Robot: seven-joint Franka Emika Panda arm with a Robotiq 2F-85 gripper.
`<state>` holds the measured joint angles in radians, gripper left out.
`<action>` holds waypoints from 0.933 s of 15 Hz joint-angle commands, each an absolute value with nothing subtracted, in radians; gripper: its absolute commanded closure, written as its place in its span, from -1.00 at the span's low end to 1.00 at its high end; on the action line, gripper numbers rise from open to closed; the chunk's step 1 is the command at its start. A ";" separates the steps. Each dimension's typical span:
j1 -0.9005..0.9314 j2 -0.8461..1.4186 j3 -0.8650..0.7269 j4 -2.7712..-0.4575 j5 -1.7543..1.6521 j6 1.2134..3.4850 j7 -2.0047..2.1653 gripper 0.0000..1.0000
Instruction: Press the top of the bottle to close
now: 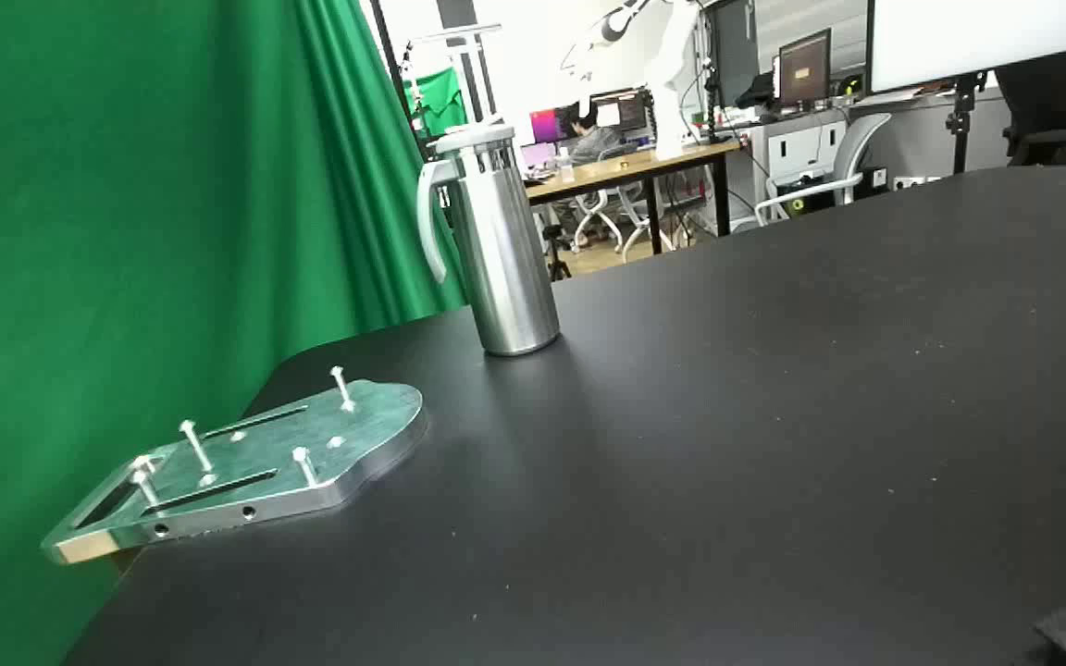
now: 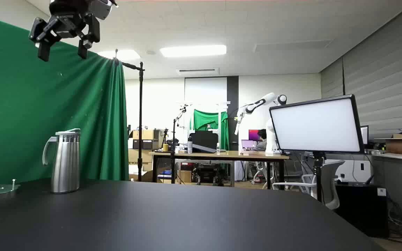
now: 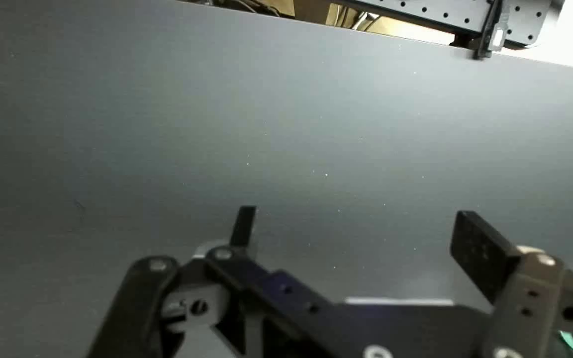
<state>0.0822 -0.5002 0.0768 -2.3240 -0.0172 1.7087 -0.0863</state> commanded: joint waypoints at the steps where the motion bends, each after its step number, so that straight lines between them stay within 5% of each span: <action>1: 0.088 -0.499 0.072 -2.322 -0.019 1.708 -0.084 -1.00; 14: 0.083 -0.495 0.075 -2.321 -0.024 1.723 -0.071 -1.00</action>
<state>0.0822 -0.5003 0.0769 -2.3237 -0.0172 1.7112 -0.0864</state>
